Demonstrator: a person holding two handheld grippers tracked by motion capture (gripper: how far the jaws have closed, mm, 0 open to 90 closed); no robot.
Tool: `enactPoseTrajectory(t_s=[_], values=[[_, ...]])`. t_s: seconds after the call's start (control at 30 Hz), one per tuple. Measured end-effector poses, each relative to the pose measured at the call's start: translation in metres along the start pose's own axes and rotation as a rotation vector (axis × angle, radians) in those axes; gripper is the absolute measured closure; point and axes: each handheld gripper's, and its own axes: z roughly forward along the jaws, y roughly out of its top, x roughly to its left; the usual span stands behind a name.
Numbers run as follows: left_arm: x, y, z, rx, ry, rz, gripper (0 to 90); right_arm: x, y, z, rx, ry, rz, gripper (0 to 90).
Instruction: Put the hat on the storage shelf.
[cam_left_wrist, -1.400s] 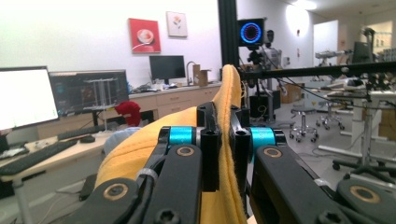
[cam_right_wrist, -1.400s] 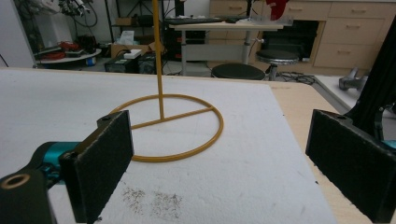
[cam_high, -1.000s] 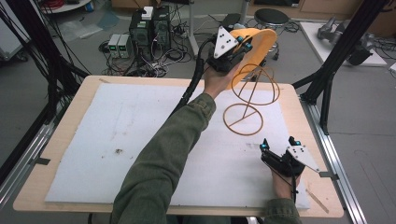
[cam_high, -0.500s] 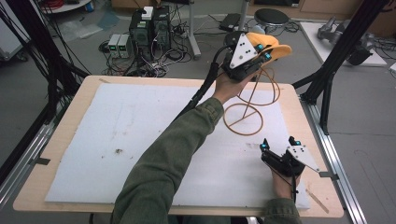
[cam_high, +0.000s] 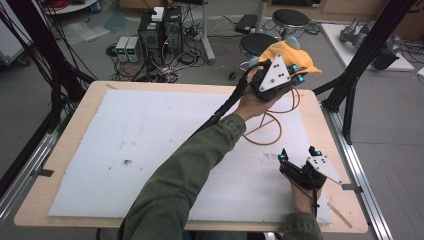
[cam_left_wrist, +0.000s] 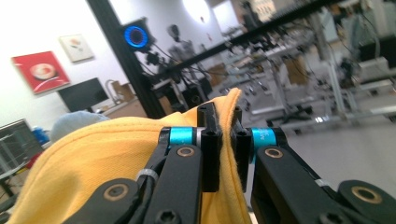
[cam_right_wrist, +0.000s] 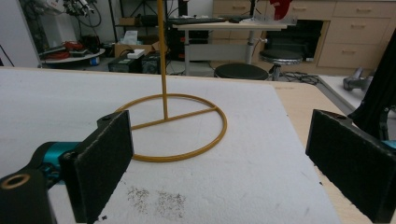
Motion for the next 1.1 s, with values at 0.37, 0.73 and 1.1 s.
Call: enactPoseTrajectory(t_s=[0.37,0.73,1.1], values=[[-0.023,-0.027,0.003,0.127,-0.103,0.076,85.7,-0.002,0.0,0.0,0.0,0.0,0.016,6.5],[-0.038,-0.057,-0.003,0.194,-0.157,0.058,83.3,-0.002,0.0,0.0,-0.002,0.001,0.016,6.5],[-0.036,-0.058,-0.007,0.188,-0.177,0.034,70.0,-0.002,0.0,0.0,0.003,0.002,0.017,6.5]])
